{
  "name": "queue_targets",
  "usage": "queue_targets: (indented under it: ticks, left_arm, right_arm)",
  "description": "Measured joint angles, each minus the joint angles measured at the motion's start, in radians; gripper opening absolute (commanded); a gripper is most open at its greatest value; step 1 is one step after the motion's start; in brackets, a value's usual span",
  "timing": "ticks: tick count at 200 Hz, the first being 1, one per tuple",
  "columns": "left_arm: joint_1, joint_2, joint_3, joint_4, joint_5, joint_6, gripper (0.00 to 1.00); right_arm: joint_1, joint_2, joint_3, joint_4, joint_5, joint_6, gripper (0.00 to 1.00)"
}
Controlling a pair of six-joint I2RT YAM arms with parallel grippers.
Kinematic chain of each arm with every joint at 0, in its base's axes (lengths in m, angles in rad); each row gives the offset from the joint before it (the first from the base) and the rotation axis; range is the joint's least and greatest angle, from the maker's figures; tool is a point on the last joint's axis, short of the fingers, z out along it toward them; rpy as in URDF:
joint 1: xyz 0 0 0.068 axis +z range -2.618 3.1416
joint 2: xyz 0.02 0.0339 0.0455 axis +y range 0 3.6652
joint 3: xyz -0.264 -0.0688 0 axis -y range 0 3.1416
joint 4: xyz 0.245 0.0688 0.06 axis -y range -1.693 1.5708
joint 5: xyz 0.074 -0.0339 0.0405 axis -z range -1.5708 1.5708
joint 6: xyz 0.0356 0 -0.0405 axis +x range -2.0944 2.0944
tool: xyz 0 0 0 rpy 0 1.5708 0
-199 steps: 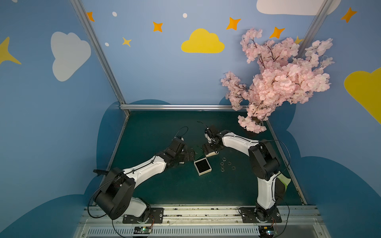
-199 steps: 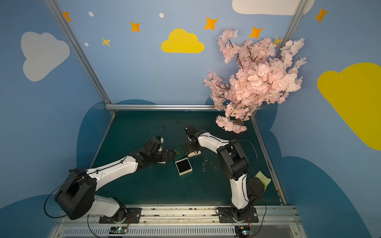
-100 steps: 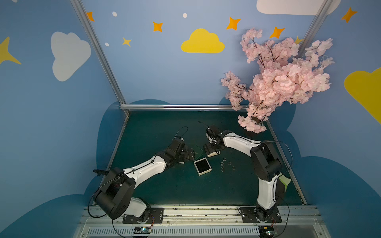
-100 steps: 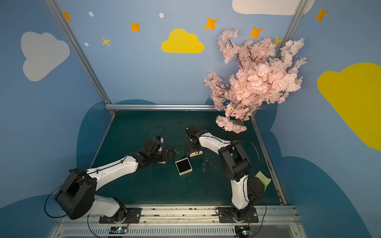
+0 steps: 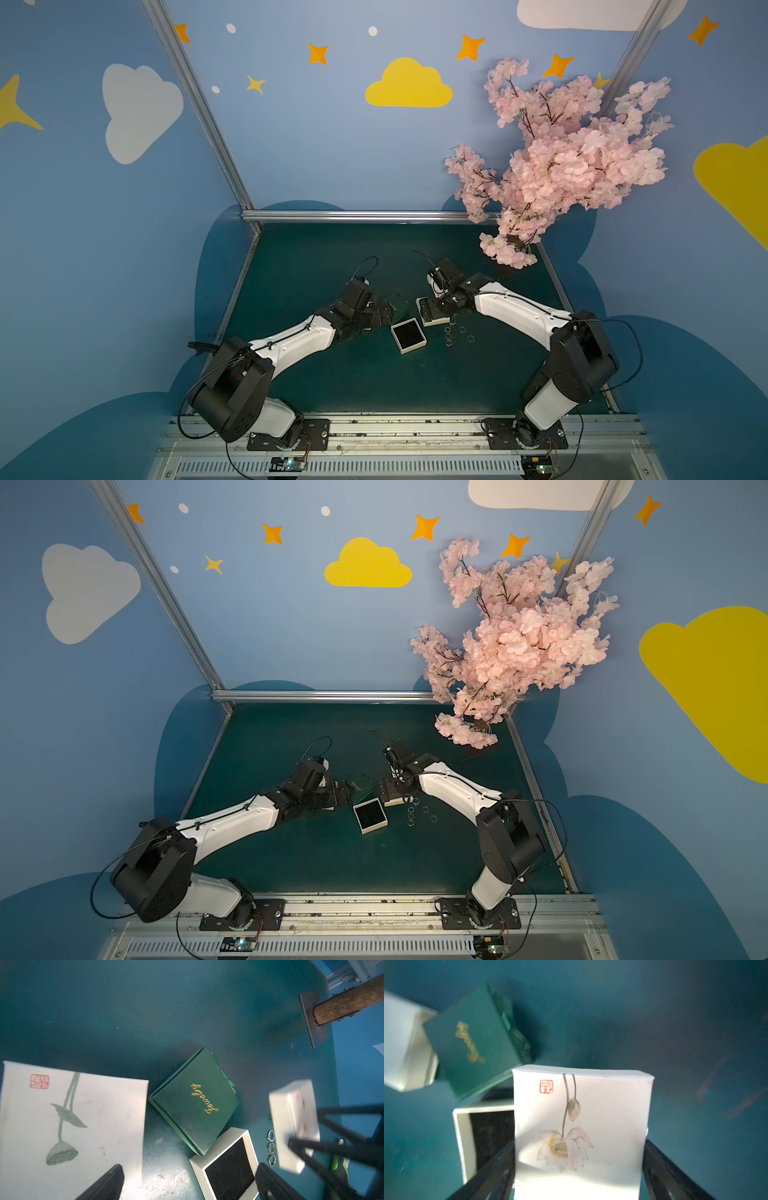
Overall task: Take the rings out of the lift-off lid box
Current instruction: Pick up the lid from the center of the board, then close the lid on the jewelry box.
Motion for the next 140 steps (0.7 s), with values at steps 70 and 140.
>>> queue_targets:
  ticks: [70, 140]
  left_arm:
    - [0.004, -0.006, -0.012, 0.005, 0.000, -0.024, 0.99]
    - [0.006, -0.011, -0.012, 0.007, -0.001, -0.035, 1.00]
  right_arm:
    - [0.105, -0.049, -0.103, 0.030, -0.058, 0.066, 0.90]
    - [0.191, 0.025, 0.007, 0.021, -0.011, 0.040, 0.90]
